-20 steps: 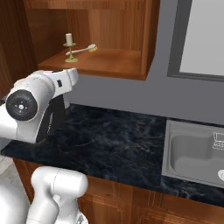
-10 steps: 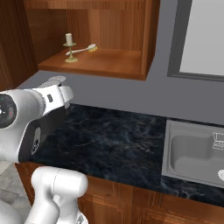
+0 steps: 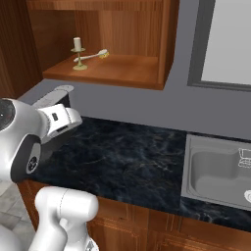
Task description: Pick the candle and candle from the dining table and place them in the open cabinet. Close the cabinet after placing the objects.
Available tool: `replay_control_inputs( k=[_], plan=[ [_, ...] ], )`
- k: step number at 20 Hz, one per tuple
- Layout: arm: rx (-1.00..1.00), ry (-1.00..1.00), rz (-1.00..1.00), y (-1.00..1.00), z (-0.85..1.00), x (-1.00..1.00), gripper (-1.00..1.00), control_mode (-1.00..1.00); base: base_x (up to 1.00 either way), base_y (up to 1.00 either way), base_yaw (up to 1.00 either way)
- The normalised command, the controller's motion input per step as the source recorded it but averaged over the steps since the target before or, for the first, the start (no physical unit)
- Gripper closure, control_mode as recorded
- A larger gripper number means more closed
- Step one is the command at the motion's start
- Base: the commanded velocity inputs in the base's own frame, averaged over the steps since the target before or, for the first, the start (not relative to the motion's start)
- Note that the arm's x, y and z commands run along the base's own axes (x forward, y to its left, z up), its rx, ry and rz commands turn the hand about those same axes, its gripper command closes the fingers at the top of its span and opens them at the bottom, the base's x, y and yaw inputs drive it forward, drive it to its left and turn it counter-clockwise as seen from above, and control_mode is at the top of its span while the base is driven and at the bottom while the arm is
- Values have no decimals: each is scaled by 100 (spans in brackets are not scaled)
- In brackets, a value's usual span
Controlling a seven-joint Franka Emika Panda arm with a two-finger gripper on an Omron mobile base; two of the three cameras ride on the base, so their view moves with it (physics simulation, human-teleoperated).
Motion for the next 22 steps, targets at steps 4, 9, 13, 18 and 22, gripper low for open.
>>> replay_control_inputs(
  k=[4, 9, 13, 18, 22],
  plan=[
    [0, -5, 0, -1, -11, -16, -100, -100, 0, 0, 0],
    [0, -4, 0, -4, -19, -13, -100, -100, 0, 0, 0],
    [0, -1, 0, -2, -20, -4, -100, -100, 0, 0, 0],
    [0, 0, 0, 0, -17, 0, -100, -100, 0, 0, 0],
    [0, 0, 0, 0, -13, 0, -100, -100, 0, 0, 0]
  ],
)
